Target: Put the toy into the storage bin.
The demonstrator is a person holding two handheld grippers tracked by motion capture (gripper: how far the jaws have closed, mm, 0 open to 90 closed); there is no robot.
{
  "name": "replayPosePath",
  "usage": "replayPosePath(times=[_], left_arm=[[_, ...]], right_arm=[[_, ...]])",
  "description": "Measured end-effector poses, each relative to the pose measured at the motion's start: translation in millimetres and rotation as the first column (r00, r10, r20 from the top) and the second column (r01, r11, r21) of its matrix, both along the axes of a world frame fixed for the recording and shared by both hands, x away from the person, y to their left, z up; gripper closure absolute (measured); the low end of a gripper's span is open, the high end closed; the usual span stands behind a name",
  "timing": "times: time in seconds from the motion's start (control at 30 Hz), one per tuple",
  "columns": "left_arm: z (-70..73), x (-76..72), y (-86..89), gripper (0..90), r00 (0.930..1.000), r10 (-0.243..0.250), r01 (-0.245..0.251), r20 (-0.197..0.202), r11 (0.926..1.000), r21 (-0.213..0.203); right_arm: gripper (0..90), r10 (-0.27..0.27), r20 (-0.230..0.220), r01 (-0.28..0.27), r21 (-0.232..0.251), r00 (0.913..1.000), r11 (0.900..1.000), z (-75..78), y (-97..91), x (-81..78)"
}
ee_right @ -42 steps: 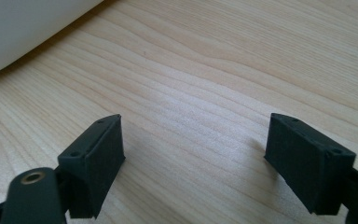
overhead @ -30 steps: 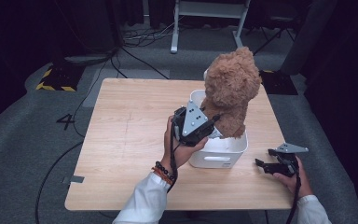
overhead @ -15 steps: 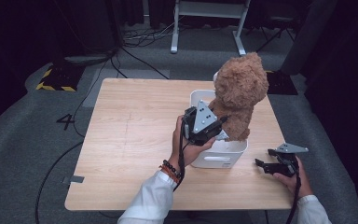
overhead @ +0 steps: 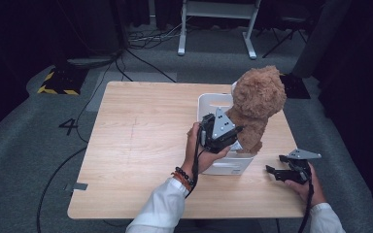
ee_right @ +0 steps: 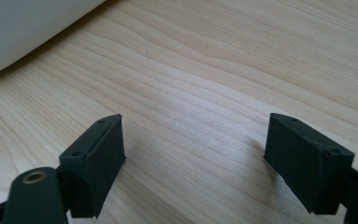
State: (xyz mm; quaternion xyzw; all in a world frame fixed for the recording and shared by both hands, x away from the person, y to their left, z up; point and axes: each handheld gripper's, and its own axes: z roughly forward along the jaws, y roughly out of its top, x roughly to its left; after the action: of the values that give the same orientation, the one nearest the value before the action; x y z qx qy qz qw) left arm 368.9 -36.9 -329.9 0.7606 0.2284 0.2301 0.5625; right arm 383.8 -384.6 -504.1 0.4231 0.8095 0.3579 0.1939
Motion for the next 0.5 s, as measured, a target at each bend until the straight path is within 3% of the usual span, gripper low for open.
replayPosePath(times=[0.5], left_arm=[[-13.5,4.9,-8.0,68.5,0.9991,-0.011,0.014,-0.042,0.9978,0.064]], right_arm=[[19.6,0.002,0.0,-0.002,0.001,1.0,1.0,0.0,0.0,-0.1]])
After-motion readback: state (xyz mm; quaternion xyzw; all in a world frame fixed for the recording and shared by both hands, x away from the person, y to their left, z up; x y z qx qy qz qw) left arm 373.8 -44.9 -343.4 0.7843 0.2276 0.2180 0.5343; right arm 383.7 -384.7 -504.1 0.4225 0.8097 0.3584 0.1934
